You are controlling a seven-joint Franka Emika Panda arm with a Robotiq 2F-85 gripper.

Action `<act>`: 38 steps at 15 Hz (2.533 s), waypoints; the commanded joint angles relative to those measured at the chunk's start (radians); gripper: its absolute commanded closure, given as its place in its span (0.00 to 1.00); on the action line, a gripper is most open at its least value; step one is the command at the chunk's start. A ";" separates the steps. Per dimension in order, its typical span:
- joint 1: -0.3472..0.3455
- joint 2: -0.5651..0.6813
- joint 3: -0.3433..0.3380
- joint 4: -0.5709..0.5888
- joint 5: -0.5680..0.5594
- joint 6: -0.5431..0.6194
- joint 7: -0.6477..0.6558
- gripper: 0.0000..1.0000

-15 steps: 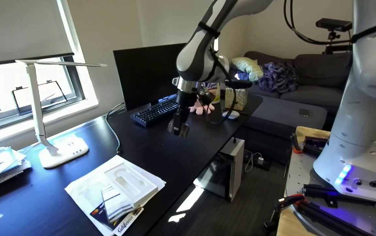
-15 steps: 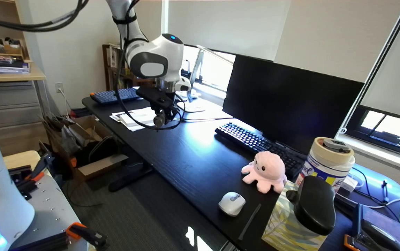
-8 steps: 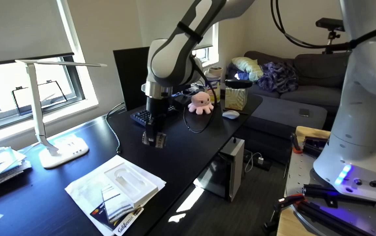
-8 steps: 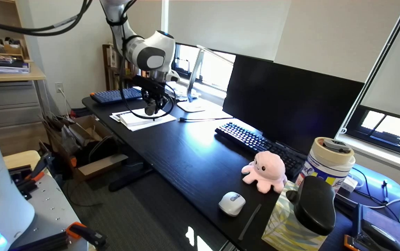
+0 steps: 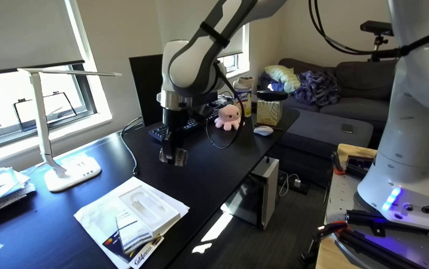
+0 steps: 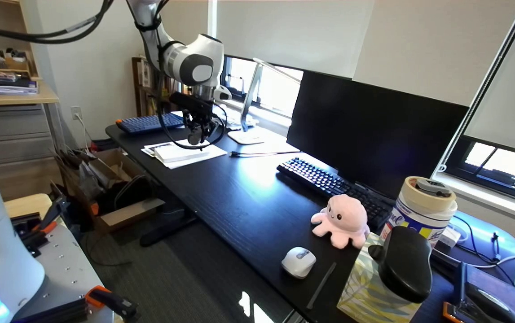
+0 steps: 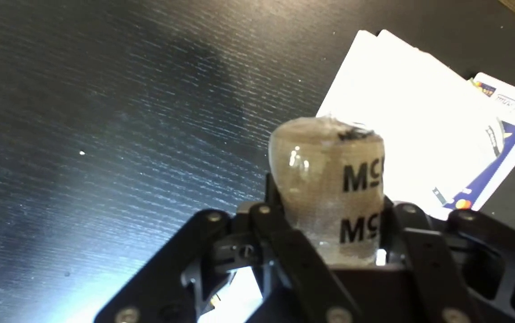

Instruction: Move the round package to the paper pile and move the mouse to the left side of the computer

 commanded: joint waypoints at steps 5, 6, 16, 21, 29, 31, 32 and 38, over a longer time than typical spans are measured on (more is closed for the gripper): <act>0.286 0.028 -0.080 0.283 -0.310 -0.400 0.532 0.83; 0.325 0.050 -0.076 0.348 -0.342 -0.465 0.589 0.83; 0.458 0.435 -0.094 0.782 -0.321 -0.398 0.731 0.83; 0.454 0.526 -0.137 0.863 -0.283 -0.339 0.823 0.83; 0.424 0.619 -0.157 0.954 -0.235 -0.341 0.886 0.83; 0.423 0.641 -0.164 0.973 -0.250 -0.351 0.864 0.83; 0.423 0.653 -0.167 0.983 -0.253 -0.354 0.863 0.83; 0.426 0.697 -0.170 1.024 -0.257 -0.361 0.855 0.83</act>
